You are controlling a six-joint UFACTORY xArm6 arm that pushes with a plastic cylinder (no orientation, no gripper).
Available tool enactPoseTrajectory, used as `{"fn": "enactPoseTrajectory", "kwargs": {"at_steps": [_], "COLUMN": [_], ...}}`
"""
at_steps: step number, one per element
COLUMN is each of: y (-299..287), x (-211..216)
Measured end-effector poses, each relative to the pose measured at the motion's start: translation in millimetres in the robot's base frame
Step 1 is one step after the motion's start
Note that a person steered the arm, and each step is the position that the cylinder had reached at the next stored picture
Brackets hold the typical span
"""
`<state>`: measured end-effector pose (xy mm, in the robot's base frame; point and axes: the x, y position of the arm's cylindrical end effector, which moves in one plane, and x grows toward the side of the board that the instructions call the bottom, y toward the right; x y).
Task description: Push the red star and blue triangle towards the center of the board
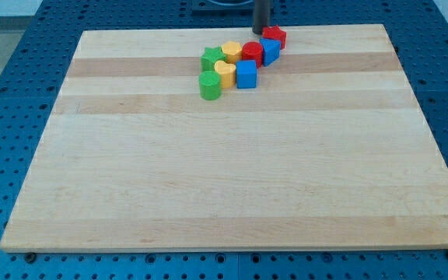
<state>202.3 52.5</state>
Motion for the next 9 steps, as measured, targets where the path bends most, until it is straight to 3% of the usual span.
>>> {"fn": "enactPoseTrajectory", "kwargs": {"at_steps": [1, 3, 5, 9], "y": [-0.1, -0.1, 14.4, 46.3], "x": [32.9, 44.6, -2.9, -0.4]}}
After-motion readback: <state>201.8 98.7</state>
